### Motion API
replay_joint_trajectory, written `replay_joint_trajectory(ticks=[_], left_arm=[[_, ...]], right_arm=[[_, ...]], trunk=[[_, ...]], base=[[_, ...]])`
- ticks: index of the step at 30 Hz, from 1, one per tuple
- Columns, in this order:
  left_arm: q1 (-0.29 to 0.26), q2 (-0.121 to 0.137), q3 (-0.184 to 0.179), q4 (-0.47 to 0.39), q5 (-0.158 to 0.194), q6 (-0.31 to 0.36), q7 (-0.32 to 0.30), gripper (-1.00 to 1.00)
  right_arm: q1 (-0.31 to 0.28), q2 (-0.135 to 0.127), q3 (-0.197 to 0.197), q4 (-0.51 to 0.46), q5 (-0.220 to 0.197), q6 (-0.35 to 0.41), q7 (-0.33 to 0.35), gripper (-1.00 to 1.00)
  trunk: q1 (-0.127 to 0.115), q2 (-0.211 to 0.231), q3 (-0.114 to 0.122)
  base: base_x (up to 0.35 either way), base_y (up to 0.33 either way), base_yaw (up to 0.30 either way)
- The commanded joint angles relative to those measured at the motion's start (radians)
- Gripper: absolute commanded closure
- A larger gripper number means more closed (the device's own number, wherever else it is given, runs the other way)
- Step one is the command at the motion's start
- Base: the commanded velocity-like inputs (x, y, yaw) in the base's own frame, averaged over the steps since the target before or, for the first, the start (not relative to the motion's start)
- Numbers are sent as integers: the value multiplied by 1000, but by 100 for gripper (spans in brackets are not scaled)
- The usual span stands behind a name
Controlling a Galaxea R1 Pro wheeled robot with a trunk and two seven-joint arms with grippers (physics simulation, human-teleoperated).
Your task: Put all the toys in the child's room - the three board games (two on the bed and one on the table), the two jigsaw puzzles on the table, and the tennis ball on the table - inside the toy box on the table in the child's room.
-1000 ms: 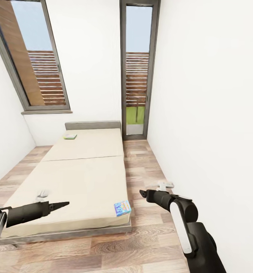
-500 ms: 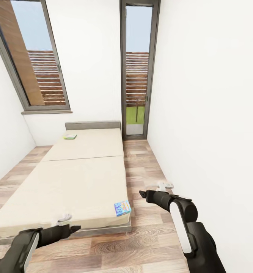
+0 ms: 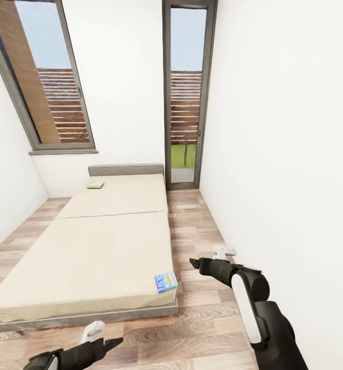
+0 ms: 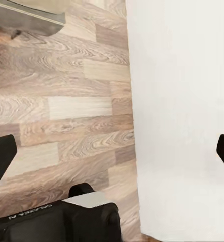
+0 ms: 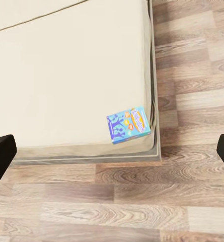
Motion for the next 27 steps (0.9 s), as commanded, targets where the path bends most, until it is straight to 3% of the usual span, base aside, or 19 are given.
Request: replay_joint_trajectory(ticks=[1, 4, 7, 10, 22, 27], left_arm=[[-1, 2, 7, 11, -1, 6, -93, -100], [1, 21, 8, 26, 4, 3, -198, -100], [2, 41, 9, 34, 8, 3, -248, -100], [2, 47, 9, 36, 9, 2, -262, -100], [0, 54, 13, 38, 12, 12, -279, -100], [-14, 67, 16, 22, 17, 98, -285, -100]], right_arm=[[-1, 0, -1, -1, -1, 4, 2, -100], [-1, -1, 0, -1, -2, 3, 2, -100], [-1, -1, 0, -1, -2, 3, 2, -100], [-1, -1, 1, -1, -2, 2, 1, -100], [-1, 0, -1, -5, -2, 4, 1, -100], [-1, -1, -1, -7, -3, 6, 1, -100]], trunk=[[1, -2, -2], [1, -2, -2], [1, -2, -2], [1, -2, -2], [47, -86, -40], [66, -121, -55]], base=[[0, 0, 0], [0, 0, 0], [0, 0, 0], [0, 0, 0], [0, 0, 0], [0, 0, 0]])
